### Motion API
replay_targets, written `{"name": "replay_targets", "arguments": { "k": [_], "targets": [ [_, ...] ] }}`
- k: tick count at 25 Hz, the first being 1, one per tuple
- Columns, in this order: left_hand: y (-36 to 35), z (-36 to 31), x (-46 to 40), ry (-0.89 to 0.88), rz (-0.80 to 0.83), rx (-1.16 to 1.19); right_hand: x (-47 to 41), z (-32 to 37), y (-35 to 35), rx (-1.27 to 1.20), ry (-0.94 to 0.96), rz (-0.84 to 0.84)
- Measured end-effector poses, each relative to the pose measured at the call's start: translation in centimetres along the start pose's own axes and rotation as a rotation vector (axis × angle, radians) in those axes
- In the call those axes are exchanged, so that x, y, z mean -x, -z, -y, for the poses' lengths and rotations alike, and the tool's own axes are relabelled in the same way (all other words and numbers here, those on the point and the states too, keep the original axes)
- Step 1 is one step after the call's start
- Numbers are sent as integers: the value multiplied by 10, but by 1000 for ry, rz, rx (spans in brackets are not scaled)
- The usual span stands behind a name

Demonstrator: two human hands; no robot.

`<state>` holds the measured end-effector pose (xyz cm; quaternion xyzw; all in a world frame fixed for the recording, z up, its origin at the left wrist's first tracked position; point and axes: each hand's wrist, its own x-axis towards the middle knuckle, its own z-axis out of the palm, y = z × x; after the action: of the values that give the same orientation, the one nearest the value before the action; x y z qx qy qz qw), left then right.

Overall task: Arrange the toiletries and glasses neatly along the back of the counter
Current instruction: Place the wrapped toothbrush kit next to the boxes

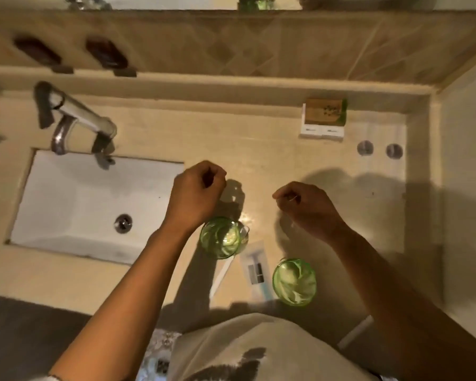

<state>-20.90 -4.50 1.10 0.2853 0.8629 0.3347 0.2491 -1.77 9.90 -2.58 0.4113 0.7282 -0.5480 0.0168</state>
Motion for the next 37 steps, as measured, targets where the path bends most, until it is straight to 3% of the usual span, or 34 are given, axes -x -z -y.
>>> {"name": "replay_targets", "arguments": {
  "k": [4, 8, 11, 13, 15, 17, 19, 25, 28, 33, 37],
  "targets": [
    [21, 45, 64, 99, -69, -17, 14, 17, -43, 299, 121, 213],
    [6, 69, 120, 320, -129, 141, 13, 1, -66, 658, 72, 402],
    [-31, 85, 152, 623, 108, 494, 7, -9, -70, 699, 55, 468],
    [-56, 92, 162, 741, 260, 600, 1, -10, -71, 706, 65, 450],
    [-77, 98, 165, 705, 344, 516, -2, -11, -72, 762, 87, 421],
    [-93, 98, 164, 522, 372, 171, -3, -14, -73, 747, 83, 421],
    [-103, 93, 164, 430, 333, -17, -1, -17, -76, 736, 78, 430],
    [-103, 88, 163, 404, 344, 63, 3, -20, -74, 618, 80, 434],
    [-92, 85, 171, 317, 307, 63, 6, -8, -57, 515, 127, 520],
    [-67, 70, 175, 231, 300, 83, 8, 5, -27, 544, 170, 640],
    [-52, 38, 159, 276, 322, 273, 6, 12, -3, 228, 108, 625]
  ]
}}
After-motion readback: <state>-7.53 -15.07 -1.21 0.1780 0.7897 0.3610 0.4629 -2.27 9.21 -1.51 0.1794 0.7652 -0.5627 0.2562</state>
